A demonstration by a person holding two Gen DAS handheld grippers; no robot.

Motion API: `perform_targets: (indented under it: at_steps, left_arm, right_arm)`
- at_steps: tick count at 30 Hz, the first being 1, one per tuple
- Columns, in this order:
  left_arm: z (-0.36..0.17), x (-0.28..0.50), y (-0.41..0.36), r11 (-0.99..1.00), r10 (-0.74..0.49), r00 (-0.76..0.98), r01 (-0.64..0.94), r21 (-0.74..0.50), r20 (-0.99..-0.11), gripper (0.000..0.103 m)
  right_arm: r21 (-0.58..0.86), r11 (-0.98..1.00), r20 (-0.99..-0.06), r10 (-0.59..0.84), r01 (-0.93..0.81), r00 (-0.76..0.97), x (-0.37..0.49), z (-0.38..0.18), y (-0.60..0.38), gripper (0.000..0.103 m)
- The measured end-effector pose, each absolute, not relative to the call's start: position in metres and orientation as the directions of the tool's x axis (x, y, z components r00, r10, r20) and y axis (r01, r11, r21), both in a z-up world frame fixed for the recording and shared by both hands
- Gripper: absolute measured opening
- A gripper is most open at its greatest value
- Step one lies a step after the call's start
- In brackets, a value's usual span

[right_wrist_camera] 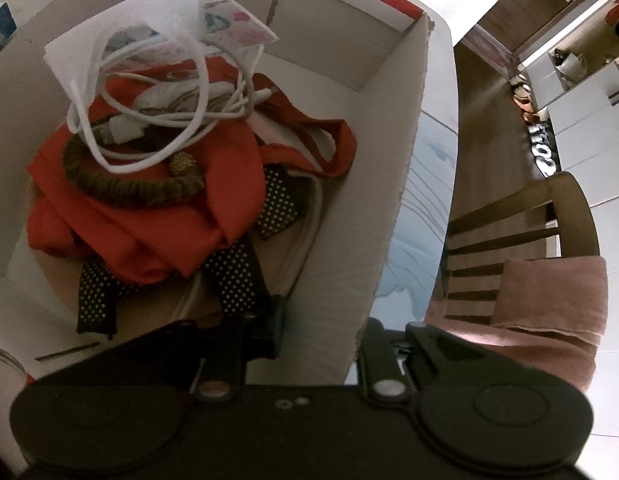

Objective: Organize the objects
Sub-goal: 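Carry the pink plush into the box and open the left gripper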

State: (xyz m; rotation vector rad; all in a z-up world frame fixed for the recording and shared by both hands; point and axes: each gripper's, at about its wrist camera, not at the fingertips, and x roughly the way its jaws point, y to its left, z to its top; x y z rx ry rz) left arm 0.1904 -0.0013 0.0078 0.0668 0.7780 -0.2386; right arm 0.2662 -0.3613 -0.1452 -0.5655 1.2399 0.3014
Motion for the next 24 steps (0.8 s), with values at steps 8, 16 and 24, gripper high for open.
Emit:
perform_targets:
  at_steps: [8,16,24]
  left_arm:
    - [0.018,0.208,-0.081,0.926,-0.304,0.667,0.375,-0.046,-0.68,0.066]
    - [0.022,0.245,-0.142,0.883,-0.357,0.644,0.468,-0.021,-0.677,0.066]
    - [0.011,0.289,-0.182,0.854,-0.37,0.606,0.52,-0.001,-0.704,0.066]
  right_arm:
    - [-0.238,0.816,-0.946,-0.071,-0.527,0.318,0.262,-0.143,-0.363,0.016]
    - [-0.23,0.808,-0.946,-0.055,-0.542,0.319,0.26,-0.143,-0.365,0.016]
    - [-0.229,0.8,-0.947,-0.051,-0.554,0.317,0.261,-0.143,-0.365,0.016]
